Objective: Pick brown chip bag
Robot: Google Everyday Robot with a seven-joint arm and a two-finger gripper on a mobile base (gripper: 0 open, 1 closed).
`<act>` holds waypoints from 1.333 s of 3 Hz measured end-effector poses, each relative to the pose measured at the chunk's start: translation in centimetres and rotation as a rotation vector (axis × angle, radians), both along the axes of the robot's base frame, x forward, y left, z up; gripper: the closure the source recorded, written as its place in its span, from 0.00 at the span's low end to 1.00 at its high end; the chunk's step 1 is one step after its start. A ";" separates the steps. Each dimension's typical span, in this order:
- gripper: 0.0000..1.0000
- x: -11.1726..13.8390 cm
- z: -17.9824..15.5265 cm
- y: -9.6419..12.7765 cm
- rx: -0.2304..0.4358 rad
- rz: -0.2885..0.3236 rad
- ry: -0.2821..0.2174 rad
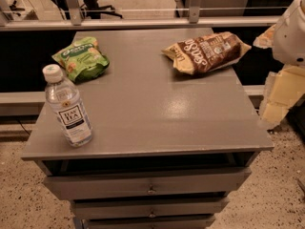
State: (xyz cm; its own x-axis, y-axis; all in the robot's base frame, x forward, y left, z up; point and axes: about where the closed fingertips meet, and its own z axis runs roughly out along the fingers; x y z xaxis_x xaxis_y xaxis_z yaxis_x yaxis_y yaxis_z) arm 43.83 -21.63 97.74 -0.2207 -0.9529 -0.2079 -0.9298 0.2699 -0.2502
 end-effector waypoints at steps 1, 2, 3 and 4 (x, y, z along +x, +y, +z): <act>0.00 0.0 0.0 0.0 0.000 0.000 0.000; 0.00 1.6 -0.2 0.1 0.009 0.000 -0.047; 0.00 5.7 -0.4 -1.0 0.028 -0.026 -0.154; 0.00 11.5 -0.3 -2.3 0.068 -0.057 -0.284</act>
Offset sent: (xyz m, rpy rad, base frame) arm 0.0523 0.0028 -0.0120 0.0303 -0.1347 0.0017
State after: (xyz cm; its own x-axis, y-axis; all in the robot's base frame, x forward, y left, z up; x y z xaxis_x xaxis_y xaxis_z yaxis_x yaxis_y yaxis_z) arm 55.37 -23.95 97.46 -0.1976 -0.9222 -0.3324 -0.8080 0.3452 -0.4775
